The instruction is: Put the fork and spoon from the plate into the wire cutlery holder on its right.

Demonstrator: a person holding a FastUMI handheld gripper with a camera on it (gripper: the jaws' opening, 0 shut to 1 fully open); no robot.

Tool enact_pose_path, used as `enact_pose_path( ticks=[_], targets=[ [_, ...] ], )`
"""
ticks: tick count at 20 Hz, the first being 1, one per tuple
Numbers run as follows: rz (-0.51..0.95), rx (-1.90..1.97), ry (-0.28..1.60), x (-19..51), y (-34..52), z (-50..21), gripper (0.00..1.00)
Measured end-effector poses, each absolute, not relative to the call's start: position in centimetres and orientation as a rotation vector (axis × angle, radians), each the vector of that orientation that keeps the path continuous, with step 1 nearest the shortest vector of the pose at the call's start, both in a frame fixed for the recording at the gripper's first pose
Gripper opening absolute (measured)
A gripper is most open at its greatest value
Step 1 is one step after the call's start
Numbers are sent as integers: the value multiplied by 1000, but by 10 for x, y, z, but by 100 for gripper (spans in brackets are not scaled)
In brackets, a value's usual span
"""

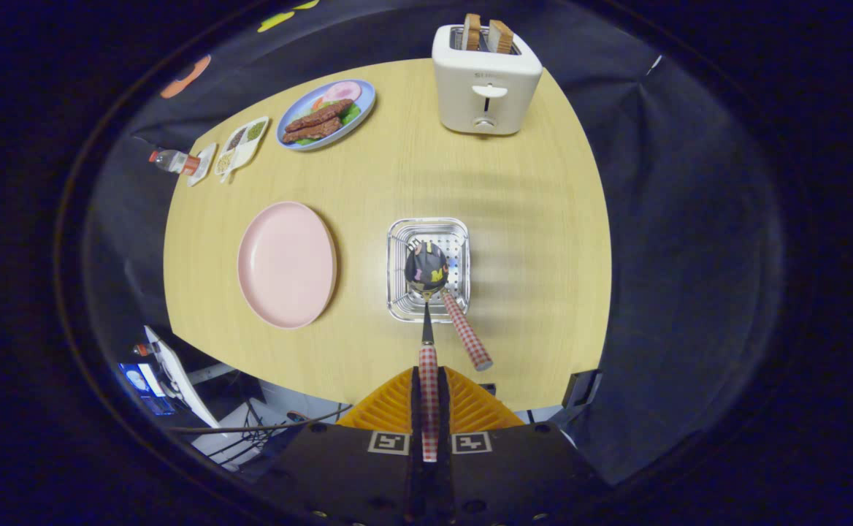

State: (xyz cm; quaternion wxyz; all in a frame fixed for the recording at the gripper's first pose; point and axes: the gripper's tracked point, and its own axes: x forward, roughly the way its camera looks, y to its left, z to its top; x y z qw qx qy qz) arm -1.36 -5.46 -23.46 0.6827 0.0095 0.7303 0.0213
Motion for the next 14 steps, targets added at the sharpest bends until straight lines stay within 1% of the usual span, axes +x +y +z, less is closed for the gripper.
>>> enact_pose_path(
  ticks=[8, 9, 14],
  targets=[
    [5, 37, 1722, -2, -48, -249, 6],
    [-2, 43, 1729, 0, -47, -251, 9],
    [-19, 52, 1714, 15, -46, -254, 11]
  ],
)
